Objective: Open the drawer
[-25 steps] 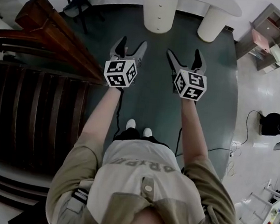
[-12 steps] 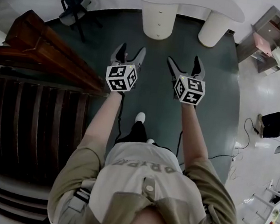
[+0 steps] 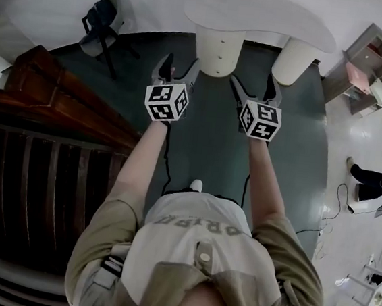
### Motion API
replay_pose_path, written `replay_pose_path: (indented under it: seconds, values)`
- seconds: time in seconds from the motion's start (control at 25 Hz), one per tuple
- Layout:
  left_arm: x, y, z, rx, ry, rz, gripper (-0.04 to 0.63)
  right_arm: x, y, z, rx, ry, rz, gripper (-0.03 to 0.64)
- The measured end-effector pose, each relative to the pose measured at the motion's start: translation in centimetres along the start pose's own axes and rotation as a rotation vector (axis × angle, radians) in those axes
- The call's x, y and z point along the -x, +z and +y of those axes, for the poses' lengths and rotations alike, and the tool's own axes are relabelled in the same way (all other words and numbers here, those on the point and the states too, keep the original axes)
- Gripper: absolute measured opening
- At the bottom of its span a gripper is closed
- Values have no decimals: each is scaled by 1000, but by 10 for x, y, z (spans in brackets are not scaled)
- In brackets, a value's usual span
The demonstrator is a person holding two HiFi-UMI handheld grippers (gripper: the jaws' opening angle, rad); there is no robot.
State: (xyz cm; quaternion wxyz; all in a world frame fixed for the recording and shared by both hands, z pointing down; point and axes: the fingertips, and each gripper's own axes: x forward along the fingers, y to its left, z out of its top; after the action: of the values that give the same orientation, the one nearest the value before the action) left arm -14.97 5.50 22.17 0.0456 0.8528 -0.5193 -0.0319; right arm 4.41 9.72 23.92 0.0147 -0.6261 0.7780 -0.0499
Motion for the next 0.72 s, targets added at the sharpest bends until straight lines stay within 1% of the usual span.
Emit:
replay_pose_path:
  seconds: [0.12, 0.44, 0.6, 0.72]
  values:
    - [-11, -7, 14, 21, -2, 3, 353, -14, -6, 2, 5, -6, 3, 500]
    - [-37, -42, 19, 29, -11, 63, 353, -34, -40, -14, -7, -12, 66, 500]
    - [-67, -47, 25, 27, -12, 71, 353, -58, -47, -31, 3, -5, 78, 500]
    - [-97, -48, 30, 25, 4, 64, 353, -85, -50, -48, 1, 11, 88, 500]
